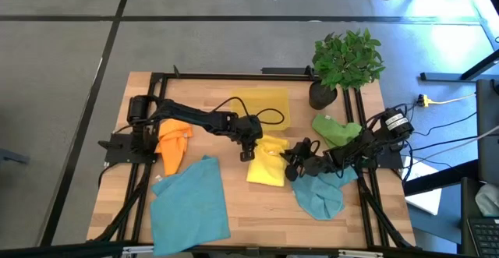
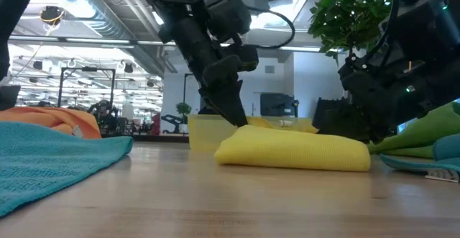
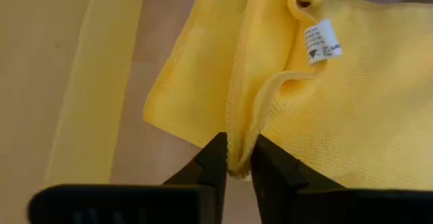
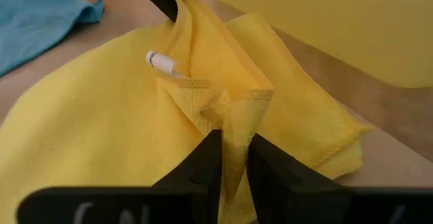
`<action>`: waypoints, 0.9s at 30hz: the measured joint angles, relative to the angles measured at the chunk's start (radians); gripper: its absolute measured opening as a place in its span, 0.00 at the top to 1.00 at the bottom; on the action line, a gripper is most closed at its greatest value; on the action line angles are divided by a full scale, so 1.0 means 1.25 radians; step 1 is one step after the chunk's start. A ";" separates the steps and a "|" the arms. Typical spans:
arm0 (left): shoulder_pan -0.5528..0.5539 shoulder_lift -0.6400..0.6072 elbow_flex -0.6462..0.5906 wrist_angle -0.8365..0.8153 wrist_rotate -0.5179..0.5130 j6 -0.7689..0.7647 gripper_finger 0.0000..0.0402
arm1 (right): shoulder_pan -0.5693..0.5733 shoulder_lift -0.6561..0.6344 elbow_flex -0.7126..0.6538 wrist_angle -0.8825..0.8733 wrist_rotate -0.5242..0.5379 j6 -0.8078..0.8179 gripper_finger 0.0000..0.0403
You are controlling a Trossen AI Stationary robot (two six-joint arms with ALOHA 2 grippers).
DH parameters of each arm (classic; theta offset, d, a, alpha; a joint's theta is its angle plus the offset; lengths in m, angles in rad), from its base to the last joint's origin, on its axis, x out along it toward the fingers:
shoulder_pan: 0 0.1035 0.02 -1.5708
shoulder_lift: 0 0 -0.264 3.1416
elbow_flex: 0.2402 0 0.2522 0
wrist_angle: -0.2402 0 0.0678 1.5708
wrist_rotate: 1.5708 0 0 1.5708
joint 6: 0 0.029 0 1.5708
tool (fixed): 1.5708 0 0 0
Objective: Fold microfiber towels
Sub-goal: Fold the yellow microfiber towel
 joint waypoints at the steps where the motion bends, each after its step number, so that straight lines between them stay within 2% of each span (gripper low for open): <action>1: -0.001 -0.001 0.000 0.002 -0.009 0.000 0.82 | 0.000 0.000 0.000 -0.005 0.000 0.000 0.81; 5: -0.001 -0.001 0.000 0.002 -0.038 -0.001 0.76 | 0.000 0.000 0.000 -0.010 0.000 -0.004 0.78; 10: -0.002 -0.005 0.000 0.000 -0.048 -0.023 0.75 | 0.000 -0.020 -0.001 -0.022 0.001 -0.043 0.74; 19: -0.063 -0.117 0.001 0.038 -0.085 -0.020 0.75 | 0.001 -0.184 -0.033 -0.101 0.051 -0.131 0.72; 23: -0.132 -0.103 -0.024 0.150 -0.088 -0.019 0.75 | 0.006 -0.229 -0.035 -0.065 -0.026 -0.229 0.72; 27: -0.188 -0.053 -0.073 0.305 -0.089 -0.028 0.75 | 0.003 -0.219 -0.021 -0.023 -0.127 -0.270 0.76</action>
